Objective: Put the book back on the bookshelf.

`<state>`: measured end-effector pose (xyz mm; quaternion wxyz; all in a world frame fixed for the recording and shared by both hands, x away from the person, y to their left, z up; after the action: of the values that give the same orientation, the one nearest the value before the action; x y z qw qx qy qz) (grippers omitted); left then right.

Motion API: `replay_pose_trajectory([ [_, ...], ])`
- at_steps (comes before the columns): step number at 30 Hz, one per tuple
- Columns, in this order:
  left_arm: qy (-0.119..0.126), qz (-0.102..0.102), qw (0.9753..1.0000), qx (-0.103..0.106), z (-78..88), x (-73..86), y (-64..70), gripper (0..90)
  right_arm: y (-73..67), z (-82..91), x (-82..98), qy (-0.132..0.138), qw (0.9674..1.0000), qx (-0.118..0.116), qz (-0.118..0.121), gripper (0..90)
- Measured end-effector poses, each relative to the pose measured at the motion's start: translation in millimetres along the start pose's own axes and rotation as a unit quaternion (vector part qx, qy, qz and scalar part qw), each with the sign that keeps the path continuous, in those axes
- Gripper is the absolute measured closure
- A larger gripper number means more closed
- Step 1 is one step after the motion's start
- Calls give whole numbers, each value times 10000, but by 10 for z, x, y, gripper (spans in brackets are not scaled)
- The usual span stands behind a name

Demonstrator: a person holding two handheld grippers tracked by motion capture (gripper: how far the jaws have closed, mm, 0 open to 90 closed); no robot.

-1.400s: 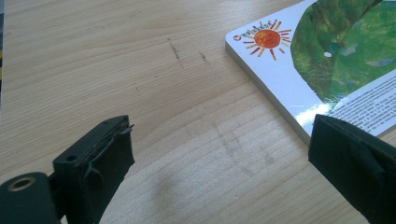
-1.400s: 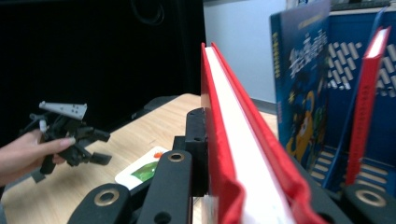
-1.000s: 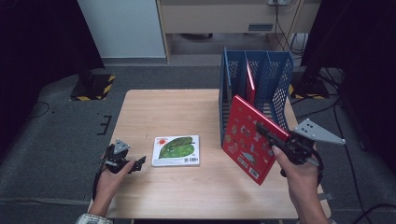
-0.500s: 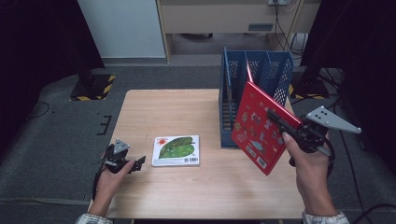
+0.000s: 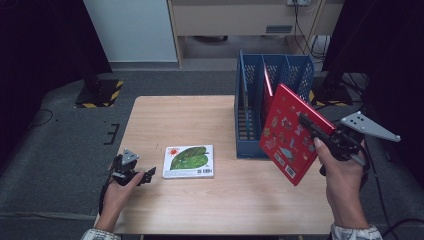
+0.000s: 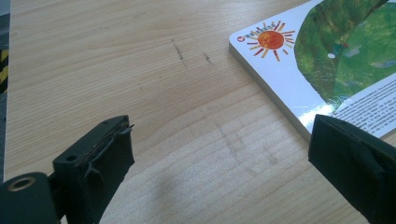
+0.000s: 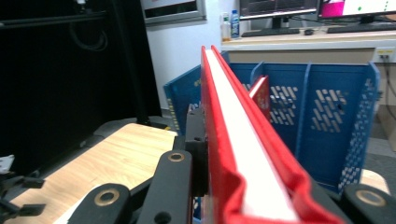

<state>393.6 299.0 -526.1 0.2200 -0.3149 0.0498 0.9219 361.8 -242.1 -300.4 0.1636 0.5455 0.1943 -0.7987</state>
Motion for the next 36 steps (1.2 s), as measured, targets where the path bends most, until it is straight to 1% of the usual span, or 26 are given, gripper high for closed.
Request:
replay_pose_trajectory([
  [3, 4, 1, 10000, 2, 1, -1, 0, 57, 44, -9, -8, -14, 9999, 119, 7, 797],
  [7, 8, 5, 10000, -3, -1, 0, -2, 57, 93, -31, -27, -36, 9998, 213, -5, 797],
  [12, 3, 10, 10000, -1, -7, 1, 1, 56, 138, -68, -55, -58, 9996, 281, -52, 797],
  [17, 0, 5, 10000, -12, -8, 3, 1, 56, 174, -112, -90, -97, 9993, 361, -26, 797],
  [22, 2, 0, 10000, -35, -8, 1, 0, 56, 221, -147, -135, -80, 9991, 423, -44, 797],
  [28, 8, -1, 10000, -38, -7, 1, -2, 56, 245, -220, -176, -85, 9987, 495, -53, 797],
  [32, 13, -10, 10000, -40, -7, 0, 2, 56, 236, -289, -215, -121, 9983, 564, 25, 797],
  [36, 13, -7, 10000, -44, -6, -1, 3, 55, 238, -345, -241, -141, 9979, 626, 54, 797],
])
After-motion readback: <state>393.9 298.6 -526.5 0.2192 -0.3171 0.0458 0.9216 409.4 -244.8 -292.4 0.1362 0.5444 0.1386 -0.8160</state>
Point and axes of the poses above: each handheld gripper's, and its own axes: z roughly backward along the jaws, x roughly out of its underside, y roughly to its right, the point moved 3 cm from there along -z, roughly forward along the jaws, and after that the axes turned 11 degrees about -y, right-handed, at the moved point
